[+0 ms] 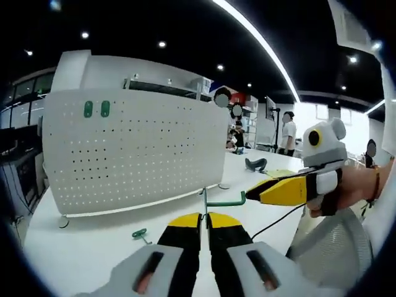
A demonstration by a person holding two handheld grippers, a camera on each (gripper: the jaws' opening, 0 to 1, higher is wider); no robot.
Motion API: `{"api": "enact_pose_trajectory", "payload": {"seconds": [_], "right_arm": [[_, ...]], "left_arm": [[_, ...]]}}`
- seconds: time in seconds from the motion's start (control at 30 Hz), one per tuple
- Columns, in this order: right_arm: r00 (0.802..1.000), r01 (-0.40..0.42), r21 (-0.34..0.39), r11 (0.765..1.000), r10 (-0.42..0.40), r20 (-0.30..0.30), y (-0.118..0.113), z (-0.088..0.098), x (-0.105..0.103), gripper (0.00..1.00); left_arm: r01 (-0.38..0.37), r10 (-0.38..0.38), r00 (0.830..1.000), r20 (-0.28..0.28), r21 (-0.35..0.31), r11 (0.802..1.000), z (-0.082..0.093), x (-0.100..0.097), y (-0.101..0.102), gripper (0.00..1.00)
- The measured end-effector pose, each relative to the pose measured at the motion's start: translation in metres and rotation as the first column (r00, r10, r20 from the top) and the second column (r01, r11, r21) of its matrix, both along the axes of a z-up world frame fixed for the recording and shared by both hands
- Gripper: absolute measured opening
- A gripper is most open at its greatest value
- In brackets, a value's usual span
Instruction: Insert the hook assembly into the mounting plate slot until the hook locks in place.
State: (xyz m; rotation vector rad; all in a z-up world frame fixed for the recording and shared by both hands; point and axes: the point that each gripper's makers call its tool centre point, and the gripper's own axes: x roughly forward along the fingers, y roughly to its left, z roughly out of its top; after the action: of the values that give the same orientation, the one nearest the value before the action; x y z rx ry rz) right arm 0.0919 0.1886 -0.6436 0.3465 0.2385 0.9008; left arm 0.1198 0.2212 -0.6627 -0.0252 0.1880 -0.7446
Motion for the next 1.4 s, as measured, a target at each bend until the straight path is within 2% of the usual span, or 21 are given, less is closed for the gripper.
{"api": "enact_pose_trajectory", "payload": {"seconds": [0.23,0.3,0.4,0.9,1.13,1.4], "right_arm": [[1.0,-0.001,0.012,1.0,0.001,-0.002,-0.002,0.003,0.006,0.14],[1.0,0.004,0.029,1.0,-0.003,-0.016,-0.004,0.005,0.009,0.13],[0.999,0.007,0.05,0.999,-0.005,-0.036,-0.005,0.004,0.012,0.09],[0.993,0.031,0.112,0.993,-0.018,-0.115,-0.01,-0.001,0.016,0.02],[0.986,0.055,0.132,0.99,-0.033,-0.163,-0.009,-0.003,0.015,0.02],[0.984,0.07,0.122,0.99,-0.049,-0.171,-0.002,0.003,0.014,0.01]], "left_arm": [[0.008,-0.007,1.0,0.031,-0.02,1.0,0.007,-0.001,-0.01,0.04],[0.027,-0.025,0.998,0.064,-0.02,0.999,0.011,-0.003,-0.015,0.04],[0.024,-0.022,0.998,0.067,-0.019,1.0,0.012,-0.002,-0.018,0.04],[0.03,-0.028,0.993,0.111,-0.015,0.999,0.013,-0.003,-0.034,0.04],[0.021,-0.019,0.993,0.119,-0.012,1.0,0.012,-0.005,-0.031,0.04],[0.008,-0.005,0.992,0.123,-0.024,1.0,0.017,-0.005,-0.024,0.05]]}}
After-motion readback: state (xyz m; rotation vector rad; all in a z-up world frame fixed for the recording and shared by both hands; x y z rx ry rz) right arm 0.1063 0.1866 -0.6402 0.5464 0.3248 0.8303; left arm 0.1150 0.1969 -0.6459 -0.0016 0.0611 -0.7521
